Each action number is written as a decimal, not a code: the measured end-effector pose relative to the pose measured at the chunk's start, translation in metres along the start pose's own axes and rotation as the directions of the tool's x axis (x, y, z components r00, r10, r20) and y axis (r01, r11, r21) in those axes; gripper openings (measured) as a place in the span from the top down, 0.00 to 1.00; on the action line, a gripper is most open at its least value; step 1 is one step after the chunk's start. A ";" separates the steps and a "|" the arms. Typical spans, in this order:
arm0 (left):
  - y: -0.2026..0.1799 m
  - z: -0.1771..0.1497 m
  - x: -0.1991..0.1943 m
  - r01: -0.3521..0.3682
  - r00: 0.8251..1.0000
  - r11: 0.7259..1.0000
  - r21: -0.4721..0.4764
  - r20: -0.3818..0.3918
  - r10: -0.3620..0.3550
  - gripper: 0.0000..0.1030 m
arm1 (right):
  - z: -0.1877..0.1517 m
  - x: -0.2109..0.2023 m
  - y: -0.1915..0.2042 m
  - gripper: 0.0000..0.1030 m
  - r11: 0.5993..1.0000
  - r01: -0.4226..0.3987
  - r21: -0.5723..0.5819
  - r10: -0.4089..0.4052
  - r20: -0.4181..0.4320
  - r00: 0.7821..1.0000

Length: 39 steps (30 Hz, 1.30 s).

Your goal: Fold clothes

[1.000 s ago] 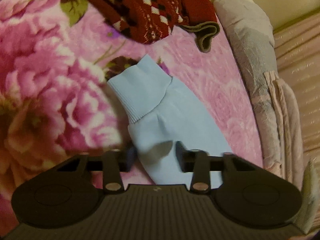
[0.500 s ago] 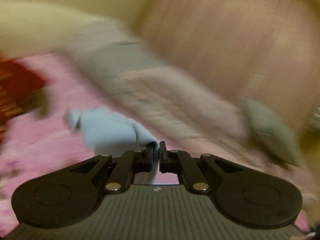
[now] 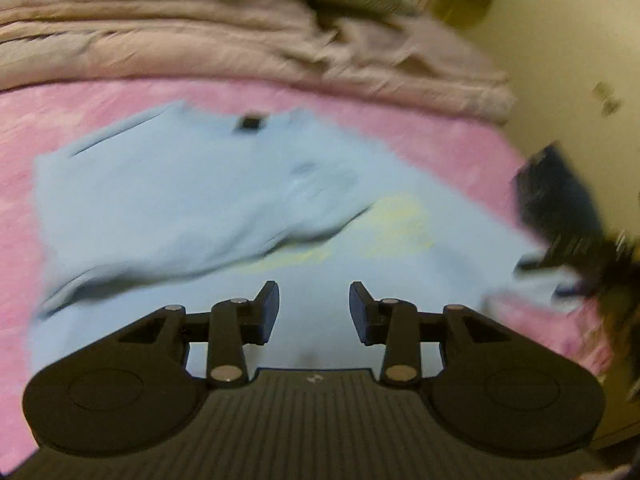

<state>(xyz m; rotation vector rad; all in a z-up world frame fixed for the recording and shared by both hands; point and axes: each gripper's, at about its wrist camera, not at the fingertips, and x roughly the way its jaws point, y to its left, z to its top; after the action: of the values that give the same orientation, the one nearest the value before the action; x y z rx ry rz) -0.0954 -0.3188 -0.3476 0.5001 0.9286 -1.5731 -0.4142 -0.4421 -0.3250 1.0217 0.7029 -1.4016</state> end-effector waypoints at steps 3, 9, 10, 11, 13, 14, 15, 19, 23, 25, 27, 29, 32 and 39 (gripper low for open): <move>0.032 -0.011 -0.009 -0.184 0.982 0.983 0.026 -0.028 0.185 0.65 | 0.000 0.014 0.008 0.08 0.986 -0.154 0.068 0.155 -0.015 0.988; 0.086 -0.005 -0.023 -0.349 0.936 0.937 0.014 -0.044 0.349 0.63 | 0.001 0.056 0.048 0.25 0.902 -0.396 0.171 0.409 -0.044 0.912; 0.093 -0.004 -0.020 -0.351 0.935 0.936 0.017 -0.049 0.352 0.63 | 0.002 0.067 0.056 0.45 0.895 -0.408 0.178 0.425 -0.070 0.902; 0.099 -0.003 -0.016 -0.353 0.934 0.935 0.020 -0.054 0.354 0.63 | 0.003 0.079 0.064 0.45 0.889 -0.420 0.185 0.442 -0.097 0.892; 0.105 -0.005 -0.012 -0.346 0.936 0.938 0.025 -0.062 0.347 0.63 | 0.002 0.100 0.074 0.45 0.871 -0.428 0.239 0.465 -0.124 0.877; 0.107 -0.006 -0.009 -0.343 0.937 0.939 0.028 -0.066 0.344 0.63 | 0.002 0.109 0.078 0.45 0.864 -0.430 0.262 0.472 -0.124 0.873; 0.110 -0.007 -0.007 -0.339 0.938 0.940 0.031 -0.070 0.341 0.63 | 0.003 0.117 0.081 0.45 0.856 -0.431 0.284 0.478 -0.123 0.869; 0.113 -0.009 0.008 -0.338 0.937 0.937 0.086 -0.063 0.344 0.63 | 0.013 0.138 0.096 0.45 0.843 -0.448 0.298 0.493 -0.093 0.865; 0.116 -0.009 0.020 -0.361 0.929 0.922 0.142 -0.035 0.369 0.81 | 0.019 0.148 0.108 0.48 0.850 -0.448 0.277 0.484 -0.076 0.872; 0.121 -0.008 0.020 -0.355 0.932 0.925 0.139 -0.031 0.362 0.88 | 0.020 0.148 0.115 0.93 0.867 -0.444 0.226 0.472 -0.085 0.878; 0.129 -0.006 0.015 -0.349 0.936 0.933 0.089 -0.022 0.352 0.93 | 0.017 0.140 0.115 0.95 0.883 -0.434 0.177 0.449 -0.051 0.892; 0.139 -0.005 0.007 -0.350 0.936 0.936 0.021 -0.010 0.351 0.93 | 0.013 0.128 0.112 0.95 0.893 -0.430 0.130 0.435 -0.007 0.901; 0.150 -0.004 0.000 -0.333 0.943 0.941 -0.058 -0.010 0.333 0.93 | 0.002 0.110 0.107 0.95 0.912 -0.401 0.088 0.400 0.026 0.916; 0.136 -0.001 0.016 -0.359 0.925 0.924 0.133 -0.079 0.371 0.92 | -0.017 0.114 0.104 0.95 0.950 -0.309 0.039 0.310 -0.022 0.951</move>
<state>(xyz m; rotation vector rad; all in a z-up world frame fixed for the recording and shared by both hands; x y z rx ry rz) 0.0313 -0.3282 -0.3990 0.7964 0.7691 -1.2727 -0.2990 -0.4901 -0.4175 1.1283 0.5126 -1.1315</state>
